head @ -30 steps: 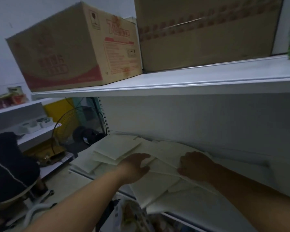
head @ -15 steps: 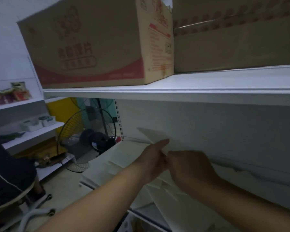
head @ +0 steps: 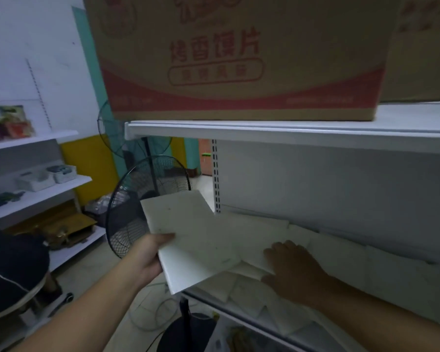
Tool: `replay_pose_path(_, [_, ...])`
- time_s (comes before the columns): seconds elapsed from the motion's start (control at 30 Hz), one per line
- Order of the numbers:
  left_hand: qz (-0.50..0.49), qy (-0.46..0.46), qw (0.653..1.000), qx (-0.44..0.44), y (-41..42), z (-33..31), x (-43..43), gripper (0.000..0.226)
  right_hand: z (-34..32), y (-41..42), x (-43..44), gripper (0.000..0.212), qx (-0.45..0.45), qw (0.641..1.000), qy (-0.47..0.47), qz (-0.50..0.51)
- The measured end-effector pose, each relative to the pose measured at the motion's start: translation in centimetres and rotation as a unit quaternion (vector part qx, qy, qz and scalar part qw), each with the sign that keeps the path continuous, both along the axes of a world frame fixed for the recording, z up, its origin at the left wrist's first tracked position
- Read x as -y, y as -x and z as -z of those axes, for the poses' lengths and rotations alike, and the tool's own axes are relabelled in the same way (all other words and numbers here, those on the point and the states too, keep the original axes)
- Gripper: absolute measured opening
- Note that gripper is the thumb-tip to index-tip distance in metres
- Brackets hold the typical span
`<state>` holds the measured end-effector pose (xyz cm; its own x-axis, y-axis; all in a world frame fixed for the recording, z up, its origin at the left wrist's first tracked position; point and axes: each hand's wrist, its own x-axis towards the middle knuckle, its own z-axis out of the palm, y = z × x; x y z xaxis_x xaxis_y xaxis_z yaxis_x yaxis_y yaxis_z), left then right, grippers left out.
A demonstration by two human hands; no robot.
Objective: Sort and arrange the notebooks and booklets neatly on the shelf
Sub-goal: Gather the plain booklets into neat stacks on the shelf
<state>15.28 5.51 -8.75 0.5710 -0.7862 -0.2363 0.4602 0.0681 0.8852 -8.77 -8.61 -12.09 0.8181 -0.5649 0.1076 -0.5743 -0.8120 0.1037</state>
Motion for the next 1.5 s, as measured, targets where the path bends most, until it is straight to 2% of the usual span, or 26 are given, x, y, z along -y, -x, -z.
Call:
replay_pose_path(0.1, [0.016, -0.011, 1.0, -0.01, -1.9, 0.8, -0.6, 0.022, -0.9, 0.0, 0.2, 0.034, 0.03, 0.999, 0.015, -0.008])
replay_pose_path(0.17, [0.025, -0.016, 0.999, -0.026, -2.9, 1.2, -1.0, 0.02, -1.7, -0.5, 0.0, 0.016, 0.041, 0.997, 0.07, 0.01])
replay_pose_path(0.27, [0.011, -0.029, 0.999, -0.043, -3.9, 2.0, -1.2, 0.02, -2.6, -1.4, -0.2, 0.03, 0.135, 0.979, 0.142, 0.056])
replay_pose_path(0.33, [0.009, -0.033, 0.999, -0.035, -3.8, 2.5, -0.8, 0.023, -4.4, -2.9, -2.3, 0.022, 0.139, 0.974, 0.16, 0.077])
replay_pose_path(0.37, [0.013, -0.034, 0.999, -0.03, -3.4, 2.7, -0.4, 0.026, -5.6, -4.1, -3.6, 0.012, 0.137, 0.974, 0.159, 0.081])
replay_pose_path(0.4, [0.016, -0.033, 0.999, -0.031, -2.8, 2.7, 0.1, 0.027, -5.9, -5.6, -4.8, 0.006, 0.108, 0.98, 0.146, 0.081])
replay_pose_path(0.47, [0.018, -0.027, 0.998, -0.047, -1.3, 2.5, 1.0, 0.034, -5.7, -8.4, -8.2, 0.019, 0.071, 0.99, 0.108, 0.054])
replay_pose_path(0.53, [0.004, -0.015, 0.998, -0.063, -0.4, 2.4, 1.8, 0.045, -5.3, -10.8, -11.2, 0.038, 0.085, 0.99, 0.102, 0.038])
replay_pose_path(0.6, [-0.012, -0.013, 0.996, -0.084, -0.3, 2.5, 2.0, 0.047, -4.6, -12.7, -12.2, 0.037, 0.085, 0.99, 0.107, 0.02])
replay_pose_path(0.7, [-0.002, -0.014, 0.996, -0.092, -1.2, 3.1, 1.7, 0.031, -4.1, -13.8, -12.6, 0.022, 0.066, 0.996, 0.019, -0.053])
replay_pose_path(0.73, [0.012, -0.011, 0.996, -0.084, -1.6, 3.3, 1.3, 0.023, -3.9, -13.7, -12.2, 0.023, 0.1, 0.993, -0.017, -0.056])
replay_pose_path(0.8, [0.037, -0.007, 0.996, -0.081, -2.5, 3.6, 0.5, 0.017, -3.8, -13.0, -10.4, 0.028, 0.167, 0.982, -0.083, -0.024])
replay_pose_path(0.87, [0.043, -0.01, 0.994, -0.097, -3.8, 4.1, -0.4, 0.019, -2.7, -11.2, -6.2, 0.03, 0.177, 0.979, -0.081, 0.056])
replay_pose_path(0.97, [0.03, -0.022, 0.993, -0.107, -4.9, 4.7, -1.2, 0.024, -0.7, -7.6, -1.0, 0.053, 0.078, 0.974, -0.114, 0.178])
replay_pose_path(1.03, [0.025, -0.038, 0.994, -0.099, -5.1, 4.9, -1.5, 0.022, 0.4, -6.5, 0.3, 0.058, 0.051, 0.966, -0.128, 0.221])
replay_pose_path(1.1, [0.021, -0.049, 0.995, -0.087, -5.5, 4.9, -1.6, 0.021, 1.0, -6.6, 1.0, 0.054, 0.061, 0.97, -0.094, 0.218])
replay_pose_path(1.23, [0.012, -0.057, 0.997, -0.054, -6.3, 4.6, -1.7, 0.022, -0.8, -7.2, 0.8, 0.043, 0.013, 0.984, 0.019, 0.177])
replay_pose_path(1.37, [-0.001, -0.019, 0.999, 0.043, -5.6, 3.2, -1.1, 0.02, -5.8, -7.0, -0.8, 0.025, 0.022, 0.964, 0.203, 0.172])
replay_pose_path(1.43, [0.008, 0.006, 0.995, 0.099, -4.0, 2.2, -0.1, 0.024, -9.0, -7.2, -2.5, 0.026, 0.046, 0.96, 0.21, 0.181])
replay_pose_path(1.5, [0.024, 0.044, 0.992, 0.116, -1.4, 0.8, 1.3, 0.027, -11.3, -7.9, -4.6, 0.032, 0.046, 0.973, 0.123, 0.191])
